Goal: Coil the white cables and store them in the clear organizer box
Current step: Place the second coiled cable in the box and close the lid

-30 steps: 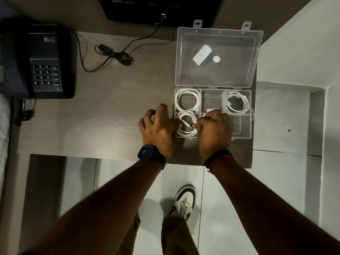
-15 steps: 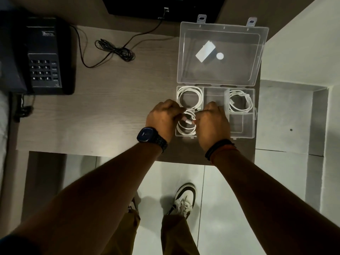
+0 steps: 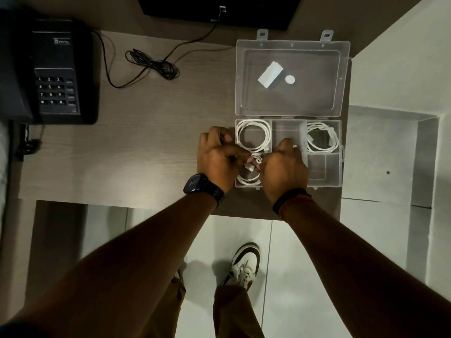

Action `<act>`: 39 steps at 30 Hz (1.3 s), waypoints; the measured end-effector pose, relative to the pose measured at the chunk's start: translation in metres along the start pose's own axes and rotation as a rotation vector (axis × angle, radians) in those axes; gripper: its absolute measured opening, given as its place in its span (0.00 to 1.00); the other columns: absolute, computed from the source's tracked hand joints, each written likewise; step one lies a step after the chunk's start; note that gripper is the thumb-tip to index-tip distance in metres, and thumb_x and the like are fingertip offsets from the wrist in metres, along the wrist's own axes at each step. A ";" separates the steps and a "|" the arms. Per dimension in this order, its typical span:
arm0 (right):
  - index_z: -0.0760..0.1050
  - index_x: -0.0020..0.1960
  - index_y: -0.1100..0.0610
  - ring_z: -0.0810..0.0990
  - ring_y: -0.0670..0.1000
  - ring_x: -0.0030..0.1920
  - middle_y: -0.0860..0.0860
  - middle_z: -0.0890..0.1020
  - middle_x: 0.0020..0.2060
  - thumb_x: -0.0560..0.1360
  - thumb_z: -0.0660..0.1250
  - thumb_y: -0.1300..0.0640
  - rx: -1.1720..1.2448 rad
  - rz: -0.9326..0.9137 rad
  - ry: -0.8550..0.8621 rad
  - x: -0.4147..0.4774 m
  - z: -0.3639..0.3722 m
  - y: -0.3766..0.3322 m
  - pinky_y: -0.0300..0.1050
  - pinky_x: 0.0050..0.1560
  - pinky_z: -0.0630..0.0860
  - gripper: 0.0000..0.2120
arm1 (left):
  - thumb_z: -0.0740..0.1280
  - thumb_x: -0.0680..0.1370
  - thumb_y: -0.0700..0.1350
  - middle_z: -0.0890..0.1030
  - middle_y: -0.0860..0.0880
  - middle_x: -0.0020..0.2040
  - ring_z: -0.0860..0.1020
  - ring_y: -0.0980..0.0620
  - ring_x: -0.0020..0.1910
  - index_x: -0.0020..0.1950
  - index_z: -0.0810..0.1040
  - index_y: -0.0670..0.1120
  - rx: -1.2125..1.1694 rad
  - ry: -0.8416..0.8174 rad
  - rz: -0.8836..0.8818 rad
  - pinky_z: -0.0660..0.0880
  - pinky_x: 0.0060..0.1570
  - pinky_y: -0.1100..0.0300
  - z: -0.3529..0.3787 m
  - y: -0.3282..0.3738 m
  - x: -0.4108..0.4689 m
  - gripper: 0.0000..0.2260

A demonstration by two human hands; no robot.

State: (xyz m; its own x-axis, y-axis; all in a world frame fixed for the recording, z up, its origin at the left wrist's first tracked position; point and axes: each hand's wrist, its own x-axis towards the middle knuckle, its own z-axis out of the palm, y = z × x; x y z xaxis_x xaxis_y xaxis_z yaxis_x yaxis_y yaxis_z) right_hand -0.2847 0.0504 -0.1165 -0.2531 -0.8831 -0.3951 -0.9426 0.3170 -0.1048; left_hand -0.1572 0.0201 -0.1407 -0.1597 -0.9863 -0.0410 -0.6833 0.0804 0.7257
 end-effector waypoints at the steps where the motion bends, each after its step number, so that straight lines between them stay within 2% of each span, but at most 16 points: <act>1: 0.81 0.50 0.60 0.73 0.59 0.55 0.58 0.72 0.60 0.75 0.67 0.57 -0.010 -0.002 -0.003 0.000 0.000 0.000 0.51 0.49 0.76 0.08 | 0.78 0.64 0.44 0.77 0.43 0.48 0.72 0.40 0.50 0.37 0.85 0.49 0.089 -0.015 0.069 0.70 0.44 0.54 -0.002 0.001 0.001 0.04; 4: 0.81 0.49 0.58 0.73 0.58 0.55 0.57 0.72 0.59 0.75 0.67 0.55 -0.011 0.004 0.003 0.000 0.000 0.002 0.49 0.47 0.75 0.08 | 0.76 0.65 0.48 0.80 0.43 0.51 0.72 0.39 0.52 0.39 0.85 0.51 0.361 -0.077 0.355 0.71 0.45 0.48 -0.008 0.000 0.002 0.05; 6: 0.81 0.48 0.58 0.74 0.58 0.55 0.56 0.72 0.59 0.74 0.67 0.56 -0.001 0.007 0.016 -0.001 0.000 0.002 0.48 0.46 0.75 0.07 | 0.74 0.65 0.50 0.80 0.43 0.53 0.75 0.37 0.52 0.41 0.84 0.51 0.439 -0.104 0.431 0.71 0.47 0.46 -0.011 0.000 0.001 0.06; 12: 0.76 0.48 0.67 0.77 0.64 0.50 0.63 0.75 0.55 0.73 0.68 0.65 0.176 -0.005 0.053 -0.001 0.001 0.003 0.55 0.47 0.78 0.06 | 0.70 0.65 0.51 0.79 0.45 0.58 0.74 0.38 0.58 0.40 0.84 0.51 0.559 -0.197 0.305 0.68 0.54 0.41 -0.009 0.005 -0.004 0.07; 16: 0.79 0.46 0.62 0.78 0.59 0.49 0.59 0.73 0.56 0.73 0.68 0.60 0.166 -0.064 -0.033 0.001 -0.004 0.008 0.51 0.50 0.78 0.06 | 0.73 0.64 0.52 0.77 0.45 0.61 0.72 0.38 0.62 0.42 0.84 0.52 0.595 -0.257 0.240 0.65 0.57 0.37 -0.005 0.007 -0.006 0.10; 22: 0.79 0.51 0.59 0.73 0.59 0.52 0.57 0.70 0.58 0.73 0.66 0.49 0.028 -0.159 -0.060 -0.010 -0.007 0.013 0.51 0.47 0.76 0.14 | 0.69 0.70 0.52 0.73 0.44 0.66 0.68 0.37 0.66 0.48 0.83 0.53 0.621 -0.256 0.261 0.62 0.61 0.35 -0.008 0.003 -0.013 0.09; 25: 0.79 0.53 0.57 0.71 0.59 0.55 0.57 0.70 0.58 0.74 0.66 0.45 -0.084 -0.160 -0.036 -0.010 -0.004 0.012 0.51 0.49 0.73 0.17 | 0.63 0.73 0.55 0.68 0.45 0.71 0.66 0.37 0.68 0.53 0.81 0.53 0.659 -0.267 0.320 0.60 0.63 0.34 -0.010 0.000 -0.019 0.13; 28: 0.78 0.57 0.57 0.69 0.60 0.59 0.57 0.70 0.61 0.76 0.64 0.50 -0.195 -0.161 0.009 -0.012 0.001 0.011 0.51 0.53 0.70 0.15 | 0.54 0.75 0.59 0.62 0.46 0.75 0.62 0.38 0.71 0.63 0.74 0.53 0.698 -0.302 0.355 0.57 0.65 0.33 -0.013 -0.003 -0.030 0.22; 30: 0.76 0.59 0.57 0.69 0.59 0.60 0.56 0.71 0.61 0.77 0.63 0.50 -0.236 -0.155 0.019 -0.014 0.005 0.011 0.51 0.55 0.69 0.14 | 0.50 0.75 0.61 0.59 0.46 0.77 0.59 0.38 0.73 0.67 0.70 0.53 0.740 -0.318 0.361 0.53 0.67 0.33 -0.014 -0.004 -0.031 0.24; 35: 0.71 0.61 0.60 0.67 0.58 0.60 0.57 0.70 0.61 0.79 0.56 0.50 -0.080 -0.128 -0.035 -0.014 0.008 0.003 0.51 0.57 0.64 0.17 | 0.51 0.76 0.64 0.47 0.47 0.78 0.49 0.40 0.74 0.70 0.65 0.56 0.864 -0.363 0.436 0.38 0.68 0.36 -0.014 -0.011 -0.020 0.25; 39: 0.74 0.60 0.61 0.68 0.61 0.60 0.58 0.71 0.60 0.77 0.59 0.48 -0.137 -0.193 -0.051 -0.013 -0.001 -0.005 0.54 0.56 0.66 0.20 | 0.51 0.77 0.63 0.39 0.50 0.75 0.44 0.41 0.73 0.72 0.62 0.55 0.903 -0.375 0.407 0.33 0.66 0.37 -0.015 -0.009 -0.015 0.26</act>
State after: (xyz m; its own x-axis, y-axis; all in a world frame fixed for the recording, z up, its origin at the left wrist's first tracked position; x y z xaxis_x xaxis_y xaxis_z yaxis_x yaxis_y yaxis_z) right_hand -0.2772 0.0605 -0.1096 -0.0577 -0.9029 -0.4260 -0.9940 0.0916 -0.0596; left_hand -0.1385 0.0325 -0.1363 -0.6002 -0.7660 -0.2303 -0.7805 0.6238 -0.0409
